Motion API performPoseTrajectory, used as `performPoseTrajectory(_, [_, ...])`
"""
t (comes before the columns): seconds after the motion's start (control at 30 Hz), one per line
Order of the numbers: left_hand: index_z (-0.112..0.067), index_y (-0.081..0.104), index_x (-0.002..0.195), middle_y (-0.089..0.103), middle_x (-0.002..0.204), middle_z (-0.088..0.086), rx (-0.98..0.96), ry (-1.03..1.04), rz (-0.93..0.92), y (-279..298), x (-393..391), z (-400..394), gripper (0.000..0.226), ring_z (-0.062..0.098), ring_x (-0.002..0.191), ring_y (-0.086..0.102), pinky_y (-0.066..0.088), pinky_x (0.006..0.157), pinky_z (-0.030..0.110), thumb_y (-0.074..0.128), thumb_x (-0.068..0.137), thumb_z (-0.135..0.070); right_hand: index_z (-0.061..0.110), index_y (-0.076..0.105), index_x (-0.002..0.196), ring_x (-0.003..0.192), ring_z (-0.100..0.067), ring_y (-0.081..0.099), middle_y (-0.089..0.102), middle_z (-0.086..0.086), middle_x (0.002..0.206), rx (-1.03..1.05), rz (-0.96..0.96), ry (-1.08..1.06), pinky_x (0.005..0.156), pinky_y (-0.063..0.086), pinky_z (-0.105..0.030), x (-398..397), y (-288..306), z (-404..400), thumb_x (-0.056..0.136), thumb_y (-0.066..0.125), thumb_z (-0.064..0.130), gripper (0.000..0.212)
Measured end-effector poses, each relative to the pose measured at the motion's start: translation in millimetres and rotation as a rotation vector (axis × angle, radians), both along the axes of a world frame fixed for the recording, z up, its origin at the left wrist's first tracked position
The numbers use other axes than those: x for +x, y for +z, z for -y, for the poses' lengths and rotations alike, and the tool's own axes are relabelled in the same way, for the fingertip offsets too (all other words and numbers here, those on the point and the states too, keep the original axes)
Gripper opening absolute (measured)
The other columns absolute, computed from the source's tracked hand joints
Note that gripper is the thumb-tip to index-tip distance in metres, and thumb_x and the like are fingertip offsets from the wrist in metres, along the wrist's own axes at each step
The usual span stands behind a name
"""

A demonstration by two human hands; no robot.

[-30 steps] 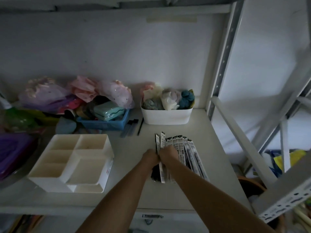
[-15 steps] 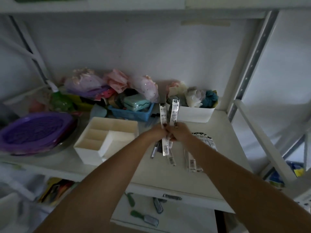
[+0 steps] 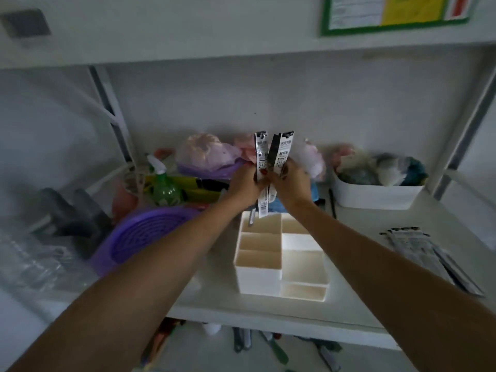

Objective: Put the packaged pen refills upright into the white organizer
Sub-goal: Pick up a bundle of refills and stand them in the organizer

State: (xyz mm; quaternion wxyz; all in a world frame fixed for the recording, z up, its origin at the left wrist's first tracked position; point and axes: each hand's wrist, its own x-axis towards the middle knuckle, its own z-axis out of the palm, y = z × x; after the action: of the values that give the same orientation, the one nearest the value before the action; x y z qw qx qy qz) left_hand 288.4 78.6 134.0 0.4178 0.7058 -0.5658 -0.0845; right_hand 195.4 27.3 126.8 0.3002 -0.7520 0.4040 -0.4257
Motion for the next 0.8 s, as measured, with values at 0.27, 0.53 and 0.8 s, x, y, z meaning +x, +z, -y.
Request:
performPoseTrajectory(0.27, [0.005, 0.061, 0.104, 0.069, 0.106, 0.024, 0.04, -0.047, -0.105, -37, 51, -6, 0.025, 0.035, 0.095, 0.066, 0.049, 0.062, 0.019, 0.063, 0.086, -0.012, 0.003, 0.06, 0.092, 0.071, -0.034, 0.058, 0.066, -0.02, 0.079, 0.021, -0.067, -0.138, 0.06, 0.035, -0.033, 43, -35, -15, 0.084, 0.062, 0.024, 0.023])
performPoseTrajectory(0.53, [0.002, 0.058, 0.1, 0.07, 0.099, 0.022, 0.114, -0.234, -0.325, -36, 50, 11, 0.027, 0.029, 0.072, 0.07, 0.055, 0.041, 0.014, 0.07, 0.081, -0.012, 0.006, 0.059, 0.096, 0.081, -0.034, 0.065, 0.072, -0.017, 0.089, 0.025, -0.151, -0.203, 0.07, 0.054, -0.041, 17, -33, -2, 0.083, 0.063, 0.026, 0.024])
performPoseTrajectory(0.8, [-0.004, 0.065, 0.097, 0.072, 0.09, 0.011, 0.084, -0.264, -0.088, -47, 58, 17, 0.027, 0.004, 0.061, 0.063, 0.05, 0.055, 0.003, 0.073, 0.078, -0.02, 0.007, 0.056, 0.103, 0.074, -0.026, 0.057, 0.066, -0.011, 0.086, 0.049, -0.209, -0.118, 0.062, 0.042, -0.031, 17, -39, -4, 0.087, 0.057, 0.024, 0.023])
